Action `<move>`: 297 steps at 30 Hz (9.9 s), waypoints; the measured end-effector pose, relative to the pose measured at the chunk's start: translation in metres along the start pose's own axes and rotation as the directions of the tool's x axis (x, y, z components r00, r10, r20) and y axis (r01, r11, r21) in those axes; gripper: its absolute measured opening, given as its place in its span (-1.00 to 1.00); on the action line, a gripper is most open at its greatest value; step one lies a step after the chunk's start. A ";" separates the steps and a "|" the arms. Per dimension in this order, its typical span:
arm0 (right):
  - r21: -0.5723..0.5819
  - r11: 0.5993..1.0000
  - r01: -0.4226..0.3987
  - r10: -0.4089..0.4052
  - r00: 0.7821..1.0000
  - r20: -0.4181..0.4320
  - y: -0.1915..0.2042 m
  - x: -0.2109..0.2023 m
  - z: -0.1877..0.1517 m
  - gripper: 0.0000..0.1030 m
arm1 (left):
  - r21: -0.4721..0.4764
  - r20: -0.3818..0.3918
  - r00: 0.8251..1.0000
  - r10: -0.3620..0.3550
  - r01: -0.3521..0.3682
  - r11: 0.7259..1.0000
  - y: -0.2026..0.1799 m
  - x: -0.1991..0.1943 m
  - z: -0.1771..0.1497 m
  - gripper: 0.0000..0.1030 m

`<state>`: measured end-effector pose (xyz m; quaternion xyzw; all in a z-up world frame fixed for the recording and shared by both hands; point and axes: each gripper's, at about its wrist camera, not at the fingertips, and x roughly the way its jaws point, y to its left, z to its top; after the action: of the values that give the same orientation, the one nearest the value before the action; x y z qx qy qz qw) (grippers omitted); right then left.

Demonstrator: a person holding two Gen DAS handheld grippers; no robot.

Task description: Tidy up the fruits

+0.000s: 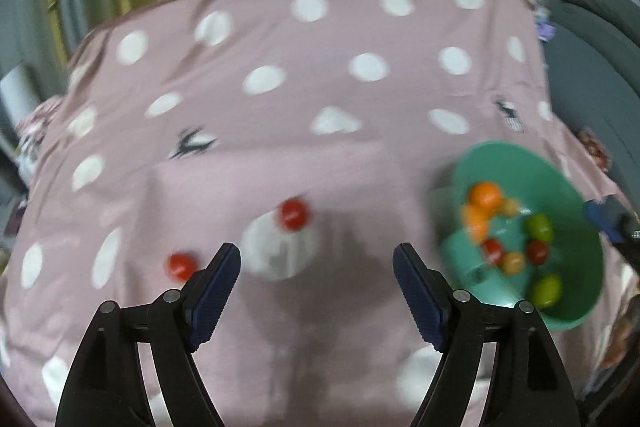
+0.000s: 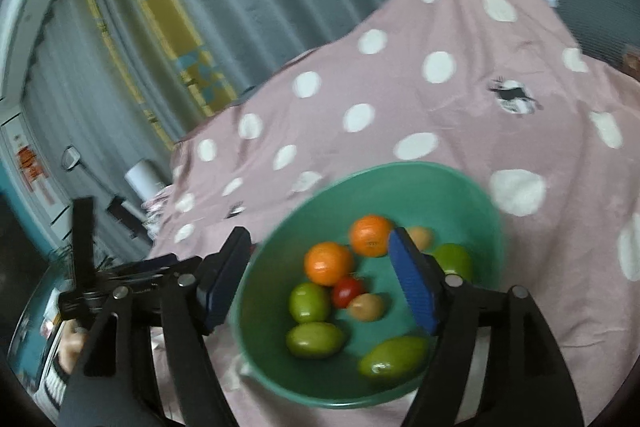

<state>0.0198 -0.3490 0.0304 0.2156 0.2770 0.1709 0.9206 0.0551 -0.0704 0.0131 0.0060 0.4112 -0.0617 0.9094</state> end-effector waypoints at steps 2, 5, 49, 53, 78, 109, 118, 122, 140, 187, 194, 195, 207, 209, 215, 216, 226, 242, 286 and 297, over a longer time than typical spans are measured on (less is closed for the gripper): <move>-0.045 0.997 -0.061 0.060 0.998 -0.014 0.015 0.001 -0.003 0.42 | -0.036 -0.019 0.999 0.038 -0.038 0.999 0.025 0.001 -0.010 0.53; -0.120 0.980 -0.162 0.158 0.987 -0.040 0.043 0.003 -0.010 0.48 | -0.060 -0.038 0.997 0.067 -0.070 0.996 0.050 0.000 -0.022 0.53; -0.331 0.921 -0.207 0.076 0.927 -0.368 0.156 0.101 -0.064 0.48 | -0.063 -0.111 0.985 -0.133 0.127 0.990 0.125 0.070 -0.011 -0.48; -0.301 0.951 -0.066 -0.065 0.913 -0.404 0.159 0.149 -0.052 0.45 | -0.067 -0.067 0.983 -0.170 0.166 0.984 0.132 0.063 -0.009 -0.48; -0.339 0.917 0.210 -0.362 0.794 -0.488 0.131 0.283 -0.033 -0.33 | -0.131 -0.067 0.947 -0.314 0.304 0.944 0.149 0.076 -0.001 -0.48; -0.277 0.956 -0.097 -0.045 0.885 -0.464 0.164 0.148 -0.070 -0.39 | -0.033 -0.047 0.987 -0.156 0.155 0.987 0.115 0.007 -0.035 -0.48; -0.278 0.948 -0.155 0.027 0.909 -0.415 0.159 0.119 -0.064 -0.38 | 0.003 -0.024 0.994 -0.104 0.104 0.995 0.093 -0.016 -0.033 -0.48; -0.279 0.945 -0.172 0.048 0.914 -0.404 0.155 0.113 -0.062 -0.38 | 0.011 -0.029 0.995 -0.098 0.098 0.995 0.083 -0.018 -0.035 -0.48; -0.209 0.954 -0.216 0.137 0.931 -0.339 0.126 0.091 -0.053 -0.38 | 0.024 -0.074 0.993 -0.095 0.097 0.995 0.047 -0.016 -0.040 -0.48; -0.154 0.957 -0.247 0.193 0.934 -0.299 0.109 0.069 -0.042 -0.37 | 0.040 -0.257 0.962 -0.094 0.108 0.993 0.024 0.027 -0.069 -0.48; -0.153 0.956 -0.251 0.197 0.933 -0.303 0.109 0.069 -0.045 -0.37 | 0.074 -0.256 0.965 -0.064 0.086 0.994 0.026 0.019 -0.084 -0.48; -0.151 0.956 -0.252 0.197 0.932 -0.304 0.109 0.069 -0.046 -0.37 | 0.074 -0.251 0.966 -0.065 0.086 0.994 0.027 0.019 -0.084 -0.48; -0.149 0.957 -0.250 0.196 0.932 -0.307 0.110 0.069 -0.047 -0.37 | 0.052 -0.213 0.975 -0.071 0.084 0.995 0.029 0.013 -0.089 -0.48; -0.148 0.957 -0.249 0.194 0.931 -0.308 0.109 0.071 -0.047 -0.37 | 0.042 -0.208 0.975 -0.083 0.094 0.995 0.030 0.010 -0.089 -0.48; -0.149 0.957 -0.248 0.193 0.931 -0.310 0.110 0.071 -0.048 -0.37 | 0.041 -0.167 0.983 -0.081 0.089 0.995 0.030 -0.003 -0.075 -0.48; -0.148 0.957 -0.249 0.194 0.931 -0.310 0.110 0.071 -0.048 -0.37 | 0.041 -0.161 0.984 -0.082 0.090 0.995 0.030 -0.004 -0.073 -0.48; -0.147 0.957 -0.249 0.195 0.932 -0.306 0.108 0.072 -0.048 -0.37 | 0.039 -0.108 0.990 -0.090 0.094 0.995 0.027 -0.018 -0.054 -0.48; -0.136 0.965 -0.225 0.187 0.951 -0.248 0.099 0.057 -0.035 -0.37 | 0.065 -0.066 0.992 -0.105 0.109 0.992 0.010 -0.028 -0.037 -0.48; -0.034 0.998 0.046 -0.048 0.997 -0.064 0.015 0.006 0.003 -0.35 | 0.256 -0.033 0.964 -0.264 0.264 0.930 -0.103 -0.028 0.019 -0.48; -0.002 0.997 0.083 -0.083 0.995 -0.048 0.002 0.000 0.005 -0.35 | 0.338 -0.107 0.955 -0.276 0.296 0.893 -0.145 -0.008 0.012 -0.48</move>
<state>0.0224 -0.3485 0.0352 0.1999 0.3078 0.1374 0.9200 0.0419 -0.2138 0.0329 0.1090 0.4155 -0.2667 0.8628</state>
